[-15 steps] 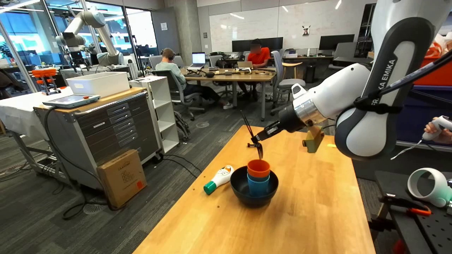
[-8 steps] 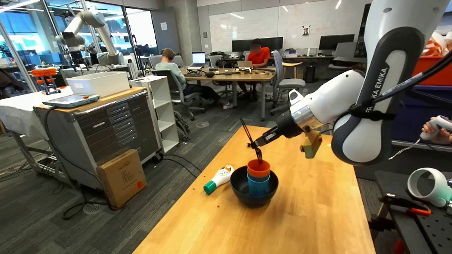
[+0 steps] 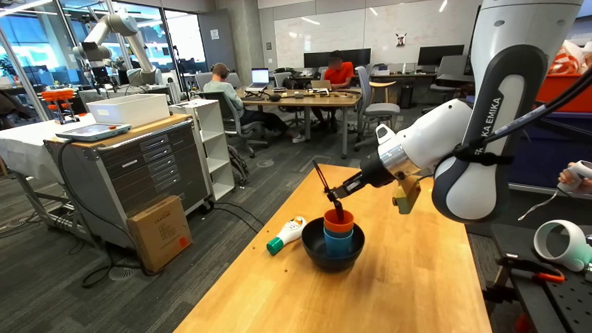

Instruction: Pick up the three cups from the table and put them in the black bowl. Pick up the folk from the table and put it in the cups.

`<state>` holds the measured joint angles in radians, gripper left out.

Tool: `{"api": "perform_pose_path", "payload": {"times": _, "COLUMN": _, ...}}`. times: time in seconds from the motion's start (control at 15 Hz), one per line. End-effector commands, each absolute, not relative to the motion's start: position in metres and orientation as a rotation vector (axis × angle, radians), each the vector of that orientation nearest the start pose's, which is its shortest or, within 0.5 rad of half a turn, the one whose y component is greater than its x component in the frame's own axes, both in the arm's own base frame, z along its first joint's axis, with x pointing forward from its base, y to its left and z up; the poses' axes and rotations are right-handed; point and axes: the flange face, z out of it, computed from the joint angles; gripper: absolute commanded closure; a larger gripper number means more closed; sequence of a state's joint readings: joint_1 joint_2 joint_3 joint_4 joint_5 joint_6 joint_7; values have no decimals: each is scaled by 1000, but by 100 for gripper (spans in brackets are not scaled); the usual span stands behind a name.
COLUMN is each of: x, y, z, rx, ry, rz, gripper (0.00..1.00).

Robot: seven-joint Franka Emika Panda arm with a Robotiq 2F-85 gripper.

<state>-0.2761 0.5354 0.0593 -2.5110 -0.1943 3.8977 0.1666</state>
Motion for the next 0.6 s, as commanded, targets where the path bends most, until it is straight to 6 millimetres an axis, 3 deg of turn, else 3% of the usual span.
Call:
{"api": "perform_pose_path", "payload": {"times": 0.0, "x": 481, "y": -80, "z": 177, "rx": -2805, "ry": 282, "rz": -1281, "gripper": 94}}
{"api": "perform_pose_path", "payload": {"times": 0.13, "x": 480, "y": -82, "z": 172, "rx": -2821, "ry": 283, "rz": -1270, "gripper": 91}}
{"api": "perform_pose_path", "payload": {"times": 0.2, "x": 480, "y": -84, "z": 170, "rx": -2830, "ry": 280, "rz": -1269, "gripper": 72}}
{"api": "perform_pose_path", "payload": {"times": 0.53, "x": 479, "y": -86, "z": 168, "rx": -2842, "ry": 280, "rz": -1266, "gripper": 32}}
